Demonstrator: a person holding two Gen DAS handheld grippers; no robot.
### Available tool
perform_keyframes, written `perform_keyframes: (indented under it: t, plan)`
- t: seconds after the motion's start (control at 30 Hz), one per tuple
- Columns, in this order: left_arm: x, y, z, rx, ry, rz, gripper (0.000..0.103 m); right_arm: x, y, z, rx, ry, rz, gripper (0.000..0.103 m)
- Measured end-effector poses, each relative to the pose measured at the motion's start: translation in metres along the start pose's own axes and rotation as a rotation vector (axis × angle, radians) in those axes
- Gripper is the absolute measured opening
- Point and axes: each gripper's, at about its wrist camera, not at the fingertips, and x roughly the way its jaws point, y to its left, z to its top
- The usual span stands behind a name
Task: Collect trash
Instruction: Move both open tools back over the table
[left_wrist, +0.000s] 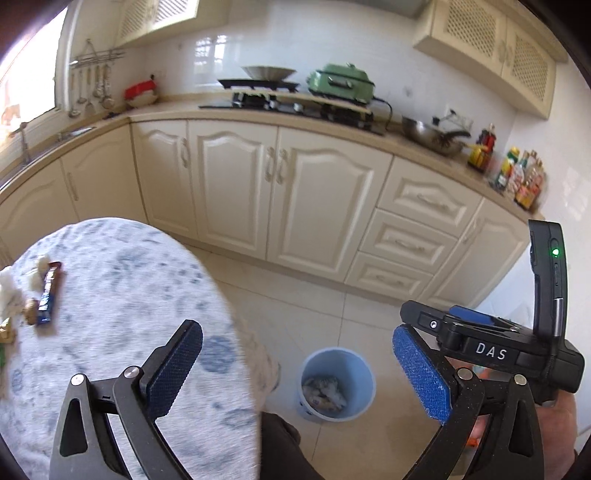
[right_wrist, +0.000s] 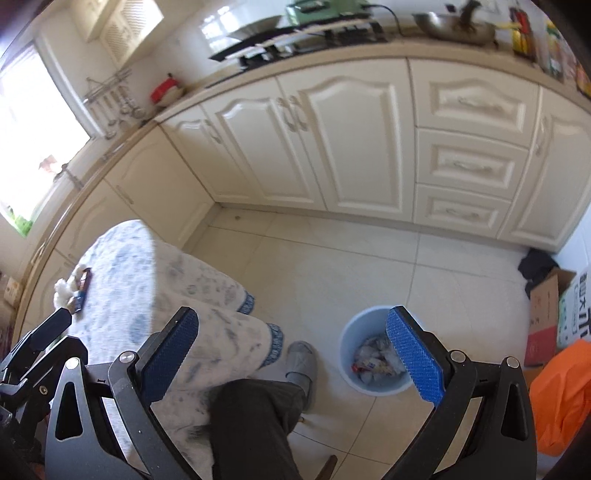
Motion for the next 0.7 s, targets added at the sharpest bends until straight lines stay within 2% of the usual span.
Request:
perform_keyframes:
  t: [0.37, 0.7]
  plan:
    - [-0.13, 0.072, -0.057, -0.146, -0.155, 0.127, 0.102, -0.033, 0.121, 0.002, -0.199, -0.086, 0.113, 0.103]
    - [-0.228, 0.107, -0.103, -0.254, -0.252, 0.278, 0.102, -0.054, 0.224, -0.018, -0.381, -0.126, 0.218, 0.103]
